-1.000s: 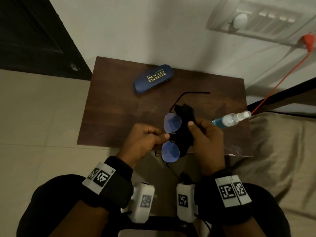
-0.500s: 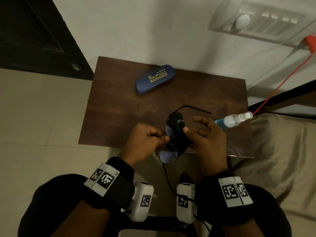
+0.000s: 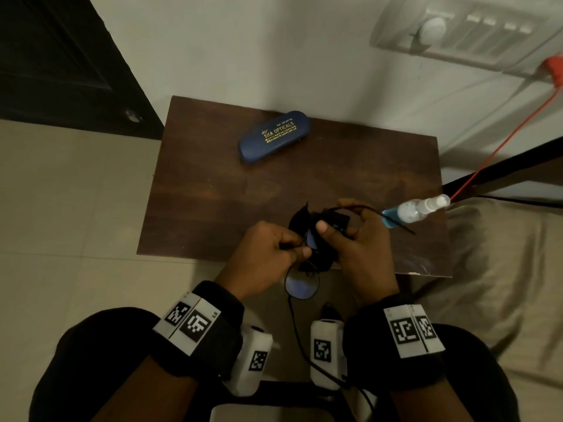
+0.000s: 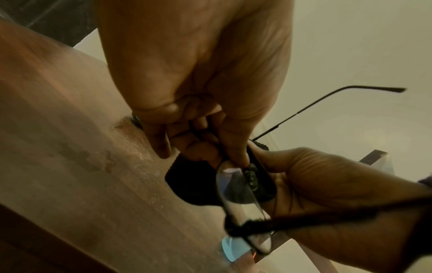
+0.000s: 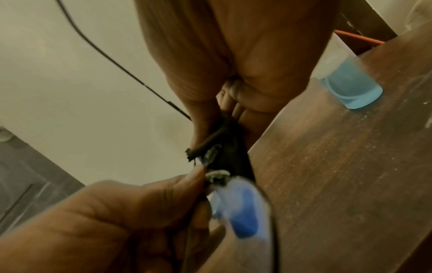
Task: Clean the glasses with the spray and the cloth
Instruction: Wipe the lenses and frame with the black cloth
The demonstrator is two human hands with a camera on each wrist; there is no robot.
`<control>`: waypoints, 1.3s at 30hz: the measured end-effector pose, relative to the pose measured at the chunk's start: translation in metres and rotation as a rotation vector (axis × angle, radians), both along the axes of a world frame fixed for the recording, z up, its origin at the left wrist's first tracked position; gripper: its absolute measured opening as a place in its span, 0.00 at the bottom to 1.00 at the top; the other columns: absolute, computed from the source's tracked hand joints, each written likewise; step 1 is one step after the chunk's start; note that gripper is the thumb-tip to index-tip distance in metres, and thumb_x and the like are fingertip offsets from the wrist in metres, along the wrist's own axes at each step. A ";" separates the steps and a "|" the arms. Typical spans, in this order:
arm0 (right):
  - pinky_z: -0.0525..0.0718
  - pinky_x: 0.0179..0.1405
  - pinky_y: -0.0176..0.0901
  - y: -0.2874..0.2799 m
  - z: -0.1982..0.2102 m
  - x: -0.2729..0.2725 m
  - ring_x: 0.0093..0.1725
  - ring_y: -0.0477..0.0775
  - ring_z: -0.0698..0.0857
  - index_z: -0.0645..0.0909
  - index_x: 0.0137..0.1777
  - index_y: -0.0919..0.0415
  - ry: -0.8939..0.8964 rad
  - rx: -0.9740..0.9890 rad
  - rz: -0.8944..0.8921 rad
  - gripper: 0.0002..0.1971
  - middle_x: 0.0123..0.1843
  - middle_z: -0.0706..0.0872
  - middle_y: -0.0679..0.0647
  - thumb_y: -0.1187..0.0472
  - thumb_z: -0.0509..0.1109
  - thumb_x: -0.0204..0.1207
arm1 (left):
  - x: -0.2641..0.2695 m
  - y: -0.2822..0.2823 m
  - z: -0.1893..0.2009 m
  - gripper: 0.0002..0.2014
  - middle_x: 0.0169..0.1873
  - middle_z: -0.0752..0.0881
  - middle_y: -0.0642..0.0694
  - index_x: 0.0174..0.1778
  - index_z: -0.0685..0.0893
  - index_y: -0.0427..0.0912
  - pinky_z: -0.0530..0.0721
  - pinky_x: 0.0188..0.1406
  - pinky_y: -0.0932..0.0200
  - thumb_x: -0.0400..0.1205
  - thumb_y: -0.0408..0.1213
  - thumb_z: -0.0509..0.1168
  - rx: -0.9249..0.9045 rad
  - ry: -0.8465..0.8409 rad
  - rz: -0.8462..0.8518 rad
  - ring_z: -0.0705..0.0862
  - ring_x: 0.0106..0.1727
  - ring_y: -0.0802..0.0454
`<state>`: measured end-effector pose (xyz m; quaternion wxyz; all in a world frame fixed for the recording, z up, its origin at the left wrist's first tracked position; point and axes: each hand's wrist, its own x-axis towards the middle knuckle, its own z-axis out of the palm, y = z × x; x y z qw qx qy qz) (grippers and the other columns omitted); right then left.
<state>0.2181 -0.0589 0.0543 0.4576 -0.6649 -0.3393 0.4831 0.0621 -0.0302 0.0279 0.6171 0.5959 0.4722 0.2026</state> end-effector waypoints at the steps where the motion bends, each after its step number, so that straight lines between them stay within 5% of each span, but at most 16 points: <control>1: 0.87 0.41 0.34 0.001 0.001 -0.001 0.47 0.47 0.90 0.73 0.64 0.69 -0.018 0.001 -0.009 0.19 0.50 0.89 0.57 0.71 0.72 0.74 | 0.000 0.000 0.000 0.10 0.30 0.87 0.33 0.33 0.88 0.33 0.85 0.40 0.39 0.78 0.33 0.69 0.003 -0.018 0.008 0.86 0.36 0.36; 4: 0.90 0.45 0.47 0.001 0.000 -0.002 0.49 0.56 0.90 0.70 0.66 0.62 -0.018 -0.020 0.014 0.24 0.53 0.87 0.64 0.73 0.74 0.72 | -0.001 0.001 -0.004 0.14 0.27 0.83 0.28 0.30 0.84 0.27 0.82 0.32 0.42 0.79 0.33 0.69 0.024 -0.008 0.037 0.80 0.29 0.34; 9: 0.90 0.46 0.49 0.002 0.001 0.000 0.51 0.59 0.90 0.61 0.73 0.47 0.069 -0.036 0.042 0.44 0.54 0.87 0.66 0.79 0.77 0.64 | -0.001 -0.001 -0.004 0.07 0.33 0.90 0.42 0.38 0.91 0.38 0.88 0.41 0.44 0.79 0.34 0.69 0.064 0.042 0.030 0.89 0.37 0.48; 12: 0.90 0.49 0.48 0.006 0.002 -0.004 0.53 0.58 0.89 0.64 0.70 0.51 -0.019 -0.033 -0.029 0.41 0.56 0.87 0.64 0.73 0.81 0.62 | 0.001 -0.002 -0.001 0.09 0.28 0.88 0.45 0.33 0.89 0.38 0.86 0.35 0.56 0.79 0.34 0.70 0.090 0.040 0.028 0.86 0.31 0.56; 14: 0.89 0.52 0.51 0.008 0.002 -0.006 0.55 0.55 0.88 0.69 0.67 0.55 -0.087 -0.021 -0.061 0.34 0.59 0.85 0.60 0.68 0.81 0.64 | 0.001 -0.001 0.001 0.12 0.25 0.86 0.45 0.29 0.87 0.39 0.82 0.32 0.56 0.79 0.34 0.69 0.098 0.031 0.037 0.83 0.28 0.55; 17: 0.88 0.54 0.55 0.008 0.002 -0.008 0.54 0.54 0.88 0.69 0.63 0.47 -0.058 -0.023 -0.052 0.27 0.61 0.84 0.60 0.69 0.75 0.72 | -0.001 0.003 -0.002 0.14 0.23 0.85 0.48 0.26 0.86 0.44 0.82 0.29 0.54 0.79 0.34 0.69 0.114 0.017 0.065 0.82 0.26 0.52; 20: 0.87 0.55 0.58 0.006 0.002 -0.008 0.58 0.58 0.87 0.68 0.62 0.41 0.057 -0.018 0.022 0.32 0.63 0.83 0.64 0.78 0.70 0.73 | -0.006 0.006 -0.006 0.09 0.29 0.88 0.38 0.35 0.90 0.36 0.86 0.35 0.41 0.79 0.35 0.69 0.139 0.022 0.099 0.87 0.33 0.41; 22: 0.89 0.52 0.51 0.005 0.002 -0.005 0.56 0.54 0.88 0.66 0.68 0.47 0.078 -0.004 0.039 0.36 0.62 0.84 0.62 0.81 0.71 0.69 | -0.007 0.006 -0.008 0.10 0.30 0.88 0.36 0.35 0.89 0.34 0.85 0.36 0.41 0.79 0.35 0.69 0.153 0.039 0.096 0.87 0.34 0.40; 25: 0.88 0.38 0.36 0.005 0.002 -0.004 0.45 0.47 0.91 0.62 0.69 0.49 0.063 -0.029 0.005 0.39 0.50 0.88 0.59 0.79 0.76 0.66 | -0.004 0.002 -0.006 0.12 0.25 0.86 0.41 0.28 0.86 0.38 0.84 0.53 0.53 0.79 0.33 0.69 0.171 0.074 0.055 0.84 0.29 0.47; 28: 0.88 0.41 0.35 0.007 0.001 -0.006 0.46 0.43 0.89 0.66 0.67 0.56 -0.066 -0.025 -0.046 0.37 0.51 0.87 0.56 0.73 0.81 0.62 | -0.002 0.001 -0.004 0.12 0.26 0.87 0.41 0.29 0.86 0.34 0.68 0.68 0.65 0.79 0.33 0.68 0.173 0.089 0.036 0.84 0.29 0.50; 30: 0.88 0.51 0.40 0.008 0.001 -0.008 0.52 0.45 0.87 0.69 0.66 0.60 -0.160 -0.015 -0.067 0.34 0.56 0.85 0.56 0.68 0.82 0.62 | -0.002 0.002 -0.003 0.13 0.26 0.86 0.38 0.30 0.86 0.32 0.78 0.58 0.62 0.80 0.33 0.68 0.163 0.047 0.041 0.85 0.30 0.45; 32: 0.88 0.51 0.44 0.006 -0.001 -0.011 0.54 0.51 0.87 0.71 0.62 0.53 -0.127 -0.005 -0.088 0.26 0.58 0.85 0.59 0.68 0.78 0.68 | -0.003 0.004 -0.004 0.15 0.24 0.84 0.37 0.28 0.84 0.32 0.81 0.39 0.51 0.80 0.34 0.67 0.168 0.027 0.056 0.82 0.28 0.45; 34: 0.88 0.53 0.51 0.003 -0.004 -0.014 0.56 0.56 0.88 0.70 0.61 0.49 -0.038 0.027 -0.095 0.23 0.59 0.85 0.62 0.71 0.72 0.74 | -0.004 0.006 -0.006 0.14 0.24 0.84 0.40 0.28 0.85 0.34 0.80 0.29 0.52 0.80 0.34 0.68 0.162 0.021 0.080 0.80 0.25 0.53; 39: 0.89 0.42 0.47 -0.001 -0.010 -0.010 0.51 0.53 0.89 0.68 0.66 0.52 0.071 -0.108 -0.098 0.26 0.56 0.86 0.57 0.67 0.74 0.73 | -0.007 0.006 -0.007 0.11 0.33 0.89 0.37 0.39 0.89 0.33 0.87 0.39 0.44 0.81 0.35 0.66 0.139 -0.009 0.067 0.88 0.37 0.44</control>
